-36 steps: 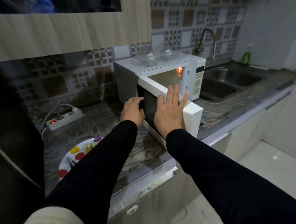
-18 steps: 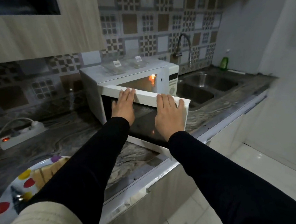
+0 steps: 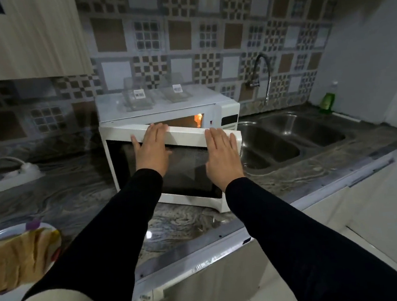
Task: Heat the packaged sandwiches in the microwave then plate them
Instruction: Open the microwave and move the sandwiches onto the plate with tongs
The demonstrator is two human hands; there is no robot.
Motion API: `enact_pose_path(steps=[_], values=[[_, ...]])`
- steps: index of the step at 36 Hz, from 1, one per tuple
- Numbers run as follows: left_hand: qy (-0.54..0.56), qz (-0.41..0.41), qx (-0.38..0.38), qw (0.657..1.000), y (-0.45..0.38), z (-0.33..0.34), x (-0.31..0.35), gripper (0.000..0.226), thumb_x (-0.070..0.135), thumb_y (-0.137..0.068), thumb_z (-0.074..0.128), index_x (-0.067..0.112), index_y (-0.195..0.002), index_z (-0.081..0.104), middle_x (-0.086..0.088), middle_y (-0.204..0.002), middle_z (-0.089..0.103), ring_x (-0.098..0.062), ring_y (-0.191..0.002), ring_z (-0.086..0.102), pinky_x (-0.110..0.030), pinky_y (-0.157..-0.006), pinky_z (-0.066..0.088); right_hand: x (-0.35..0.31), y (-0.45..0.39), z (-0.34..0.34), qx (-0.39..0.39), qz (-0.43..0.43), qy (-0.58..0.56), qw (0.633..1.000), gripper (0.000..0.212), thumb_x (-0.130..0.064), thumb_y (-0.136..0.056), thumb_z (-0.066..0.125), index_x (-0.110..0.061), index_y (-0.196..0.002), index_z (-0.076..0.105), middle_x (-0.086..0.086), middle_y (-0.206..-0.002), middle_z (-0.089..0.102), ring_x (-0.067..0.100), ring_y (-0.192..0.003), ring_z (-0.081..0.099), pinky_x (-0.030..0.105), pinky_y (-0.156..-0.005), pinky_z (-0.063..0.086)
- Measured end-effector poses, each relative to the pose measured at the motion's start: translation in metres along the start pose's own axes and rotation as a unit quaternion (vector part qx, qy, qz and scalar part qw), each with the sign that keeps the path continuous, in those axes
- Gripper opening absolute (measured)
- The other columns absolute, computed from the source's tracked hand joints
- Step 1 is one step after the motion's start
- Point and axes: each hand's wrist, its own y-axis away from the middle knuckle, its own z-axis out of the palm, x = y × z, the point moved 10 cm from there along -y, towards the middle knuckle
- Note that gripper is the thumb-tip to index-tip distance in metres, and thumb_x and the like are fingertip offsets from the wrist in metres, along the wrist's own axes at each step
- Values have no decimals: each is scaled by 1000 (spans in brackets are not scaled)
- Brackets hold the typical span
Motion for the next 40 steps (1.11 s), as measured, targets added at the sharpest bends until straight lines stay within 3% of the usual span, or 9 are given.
enact_pose_path(steps=[11, 18, 24, 31, 40], values=[[-76, 3, -5, 997, -31, 22, 9, 77, 23, -87, 65, 10, -149, 21, -2, -157, 20, -17, -150, 6, -56, -117, -2, 28, -50, 29, -9, -7, -33, 999, 73, -8, -89, 46, -9, -153, 10, 7, -160, 12, 22, -149, 4, 40, -119, -8], [-87, 33, 22, 995, -55, 35, 7, 73, 23, -80, 73, 4, -141, 38, -6, -153, 31, -20, -149, 14, -56, -116, 1, 39, -81, 42, -41, -20, -58, 997, 78, -4, -87, 48, -12, -154, 8, 2, -161, 10, 19, -150, 2, 38, -120, -5], [-109, 14, -9, 994, -62, 40, 8, 78, 35, -85, 66, 8, -146, 26, -5, -158, 19, -19, -150, 5, -51, -117, -6, 40, -104, 56, -58, -12, -58, 997, 78, -13, -89, 50, -13, -154, 7, 3, -162, 7, 19, -150, 1, 40, -120, -3], [-134, -36, -5, 990, -74, 45, 4, 81, 45, -84, 64, 11, -146, 25, -8, -159, 13, -23, -149, 4, -45, -120, 1, 44, -131, 64, -62, -48, -106, 991, 54, -26, -103, 31, -12, -153, 17, 4, -161, 16, 20, -149, 8, 41, -120, 2], [-172, -103, 7, 980, -86, 43, 5, 74, 43, -78, 72, 14, -135, 34, -8, -154, 27, -23, -146, 21, -46, -119, 13, 57, -164, 79, -108, -113, -79, 985, 53, -30, -105, 20, -13, -154, 9, 3, -162, 8, 19, -150, -1, 42, -121, 0]])
